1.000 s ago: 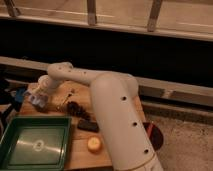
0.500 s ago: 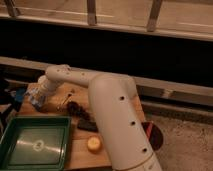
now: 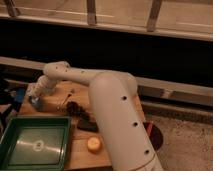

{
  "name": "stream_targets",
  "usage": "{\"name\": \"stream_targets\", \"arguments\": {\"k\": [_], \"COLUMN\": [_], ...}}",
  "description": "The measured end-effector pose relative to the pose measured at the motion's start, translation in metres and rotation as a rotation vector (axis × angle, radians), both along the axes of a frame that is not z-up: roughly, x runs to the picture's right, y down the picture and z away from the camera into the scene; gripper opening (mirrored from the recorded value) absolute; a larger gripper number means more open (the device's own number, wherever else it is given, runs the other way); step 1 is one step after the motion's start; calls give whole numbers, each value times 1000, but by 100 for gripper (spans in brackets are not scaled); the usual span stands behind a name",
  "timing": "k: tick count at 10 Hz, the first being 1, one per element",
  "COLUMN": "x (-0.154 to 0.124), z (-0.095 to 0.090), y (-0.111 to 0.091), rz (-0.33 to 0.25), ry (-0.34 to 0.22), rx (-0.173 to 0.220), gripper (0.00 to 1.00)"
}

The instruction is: Place towel in table surface

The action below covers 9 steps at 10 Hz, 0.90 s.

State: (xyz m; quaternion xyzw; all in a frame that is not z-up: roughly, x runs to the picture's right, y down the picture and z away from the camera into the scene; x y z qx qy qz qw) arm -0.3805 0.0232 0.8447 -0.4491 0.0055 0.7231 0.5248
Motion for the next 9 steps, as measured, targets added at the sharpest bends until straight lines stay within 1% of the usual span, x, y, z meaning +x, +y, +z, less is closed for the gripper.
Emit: {"name": "stream_targets", "arguments": {"k": [1,3,4,5,6,7,8,9], "x": [-3,2,9,17,25,36,56,72], "z": [-5,-17,-25,-35,-39,-40,-38,-37], "y": [-5,-22,-37,-55,-69,-79,-85,-83], "rz": [-2,32,61,97,124,149,180,205], "ry": [-6,-12,-7,3,17,39,71,98], "rx": [16,52,76,108,129,145,150,147], "gripper": [0,0,0,0,0,0,0,0]}}
